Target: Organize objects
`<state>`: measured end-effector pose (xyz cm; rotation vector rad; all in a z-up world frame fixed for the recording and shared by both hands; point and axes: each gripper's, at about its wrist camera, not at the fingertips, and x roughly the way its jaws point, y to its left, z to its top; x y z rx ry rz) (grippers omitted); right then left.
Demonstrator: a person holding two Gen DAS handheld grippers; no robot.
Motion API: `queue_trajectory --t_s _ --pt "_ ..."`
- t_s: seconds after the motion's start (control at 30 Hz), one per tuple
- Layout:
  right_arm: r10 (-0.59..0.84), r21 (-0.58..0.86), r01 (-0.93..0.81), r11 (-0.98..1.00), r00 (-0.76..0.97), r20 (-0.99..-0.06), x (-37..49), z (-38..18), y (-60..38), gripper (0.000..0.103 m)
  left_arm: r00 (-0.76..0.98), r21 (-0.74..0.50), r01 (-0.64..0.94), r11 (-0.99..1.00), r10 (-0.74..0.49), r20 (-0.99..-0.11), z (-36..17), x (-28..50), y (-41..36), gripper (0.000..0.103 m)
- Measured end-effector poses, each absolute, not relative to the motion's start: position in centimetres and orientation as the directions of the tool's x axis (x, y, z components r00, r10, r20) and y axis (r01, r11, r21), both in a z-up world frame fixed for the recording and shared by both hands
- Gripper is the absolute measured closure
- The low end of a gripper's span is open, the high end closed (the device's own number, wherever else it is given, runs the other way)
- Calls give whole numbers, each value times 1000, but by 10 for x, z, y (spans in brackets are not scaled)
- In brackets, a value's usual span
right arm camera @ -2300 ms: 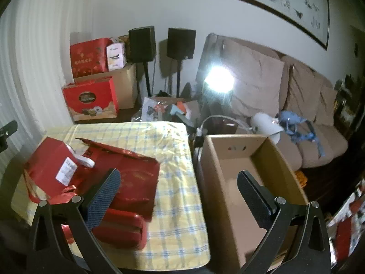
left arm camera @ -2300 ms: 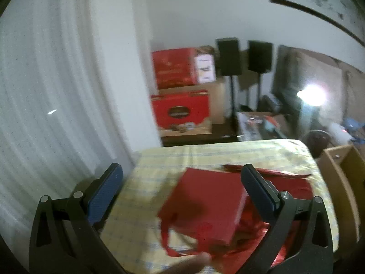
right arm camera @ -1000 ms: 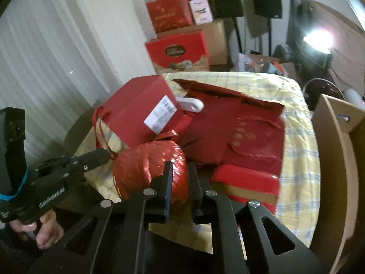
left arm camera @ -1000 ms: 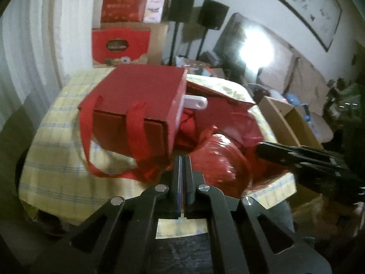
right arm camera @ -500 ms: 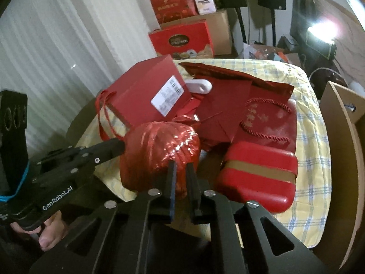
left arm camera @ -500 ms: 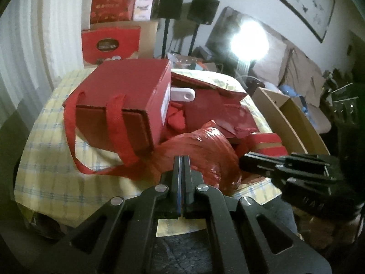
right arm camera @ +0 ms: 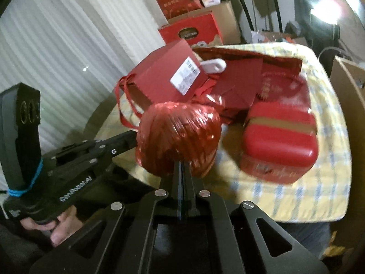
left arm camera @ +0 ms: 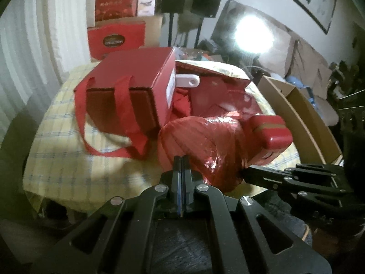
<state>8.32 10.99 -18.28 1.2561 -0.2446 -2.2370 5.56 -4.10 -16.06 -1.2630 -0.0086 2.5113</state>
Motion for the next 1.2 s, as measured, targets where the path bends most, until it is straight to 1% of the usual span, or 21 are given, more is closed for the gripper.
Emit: queue_trajectory --t_s 0.1,0.23,0.33,0.47,0.53,0.7,0.8,0.9,1.07,1.17,1.2 --pt "-558 426 375 -823 -394 -731 91 -190 103 100 -560 -156 -257 -954 279 -780 -164 58 -47 103" --pt "-559 440 364 -821 -352 -751 98 -207 94 100 -541 -169 -262 -950 289 -790 -169 64 -49 103" --pt "-545 423 363 -830 -364 -756 105 -202 97 100 -513 -170 -265 -949 288 -809 -168 65 -50 103" --pt "-536 411 349 -842 -463 -706 99 -170 116 99 -526 -305 -197 -932 363 -769 -156 54 -75 103" --pt "-516 371 365 -854 -498 -697 87 -155 113 99 -537 -336 -183 -924 380 -754 -153 48 -83 103" --pt "-539 356 421 -834 -487 -687 60 -147 88 99 -560 -334 -180 -925 375 -739 -150 37 -89 103" --pt "-540 355 432 -829 -457 -706 55 -158 72 99 -522 -335 -221 -916 401 -752 -156 33 -85 103" --pt "-526 336 430 -838 -475 -705 59 -163 69 99 -528 -295 -269 -917 396 -751 -154 38 -78 103" --pt "-506 330 402 -854 -495 -706 74 -166 76 99 -524 -276 -317 -907 410 -747 -149 49 -66 103" --pt "-511 346 388 -854 -502 -698 85 -168 86 99 -522 -247 -358 -900 412 -747 -146 57 -54 103" --pt "-516 357 382 -852 -503 -693 89 -170 89 99 -496 -261 -373 -890 429 -755 -146 60 -49 103"
